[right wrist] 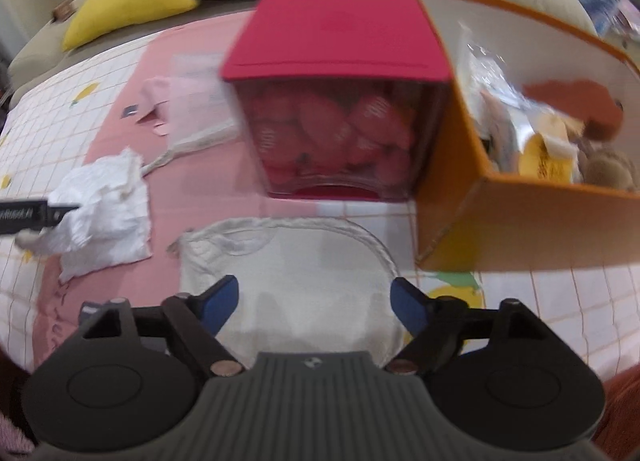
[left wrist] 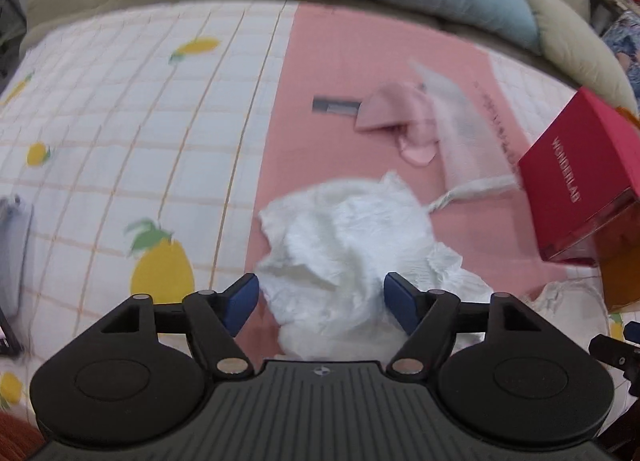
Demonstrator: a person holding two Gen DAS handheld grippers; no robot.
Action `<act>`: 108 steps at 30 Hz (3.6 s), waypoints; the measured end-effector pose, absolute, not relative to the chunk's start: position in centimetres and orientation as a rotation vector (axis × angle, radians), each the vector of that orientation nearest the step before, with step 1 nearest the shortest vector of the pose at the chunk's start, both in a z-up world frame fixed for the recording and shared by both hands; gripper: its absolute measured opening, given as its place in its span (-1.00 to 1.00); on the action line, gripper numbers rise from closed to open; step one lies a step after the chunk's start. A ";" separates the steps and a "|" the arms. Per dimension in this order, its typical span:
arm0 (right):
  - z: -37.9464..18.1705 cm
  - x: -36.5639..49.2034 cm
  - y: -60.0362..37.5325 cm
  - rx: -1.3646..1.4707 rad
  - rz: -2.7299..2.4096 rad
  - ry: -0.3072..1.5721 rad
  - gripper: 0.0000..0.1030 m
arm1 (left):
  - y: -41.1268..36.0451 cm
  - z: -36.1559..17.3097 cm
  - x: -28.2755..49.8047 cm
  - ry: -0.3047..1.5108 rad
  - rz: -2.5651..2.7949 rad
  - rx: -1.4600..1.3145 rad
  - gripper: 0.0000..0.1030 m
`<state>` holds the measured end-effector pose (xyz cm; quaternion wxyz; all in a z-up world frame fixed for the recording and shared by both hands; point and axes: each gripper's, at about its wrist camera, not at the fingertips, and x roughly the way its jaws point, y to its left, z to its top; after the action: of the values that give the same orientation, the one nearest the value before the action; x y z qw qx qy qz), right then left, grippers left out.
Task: Organize soft objects
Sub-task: 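Grasp the cream cloth bag with the right tool while the left grasps the white tissue, then carry the cloth bag and tissue into the white box and open both tools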
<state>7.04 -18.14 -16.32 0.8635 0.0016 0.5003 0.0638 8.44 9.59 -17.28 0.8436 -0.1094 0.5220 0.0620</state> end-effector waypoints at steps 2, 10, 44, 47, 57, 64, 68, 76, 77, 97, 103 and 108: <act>-16.9 7.4 -18.4 0.027 0.121 1.075 0.77 | 9.8 -18.0 8.5 1.131 0.141 -0.266 0.71; -19.2 7.7 -17.7 0.018 0.135 1.138 0.79 | 8.2 -18.6 8.5 1.110 0.125 -0.213 0.77; -14.4 5.3 -14.7 -0.077 0.353 0.946 -0.92 | 5.6 -13.6 4.8 0.959 -0.026 -0.159 -0.61; -13.0 4.9 -15.0 -0.058 0.362 0.911 -0.92 | 5.3 -11.7 3.7 0.926 -0.037 -0.175 -0.61; -8.1 4.0 -16.9 0.015 0.387 0.791 -0.92 | 3.3 -6.2 2.5 0.820 -0.105 -0.176 -0.61; -4.5 4.2 -21.4 0.088 0.303 0.697 -0.92 | -0.4 -2.9 4.5 0.741 -0.227 -0.163 -0.61; -2.8 4.9 -24.8 0.085 0.231 0.645 -0.92 | -3.6 -1.3 6.2 0.704 -0.314 -0.133 -0.61; -1.5 6.5 -31.4 0.028 0.090 0.596 -0.92 | -10.9 -0.5 9.5 0.674 -0.461 -0.071 -0.61; -1.4 6.7 -32.2 0.015 0.076 0.596 -0.92 | -11.8 -0.6 10.0 0.680 -0.475 -0.063 -0.61; -7.6 12.9 -41.6 -0.022 -0.089 0.775 -0.91 | -22.8 -5.4 16.6 0.837 -0.566 0.082 -0.61; -8.5 14.2 -41.9 -0.003 -0.125 0.812 -0.91 | -24.6 -7.6 18.1 0.901 -0.553 0.129 -0.61; -9.8 14.8 -41.8 0.019 -0.142 0.870 -0.91 | -25.1 -9.2 18.5 0.939 -0.536 0.156 -0.61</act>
<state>14.81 -41.81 -9.78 0.9045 0.0092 0.4209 -0.0685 18.47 -25.13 -9.15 0.8546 0.0742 0.4464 -0.2547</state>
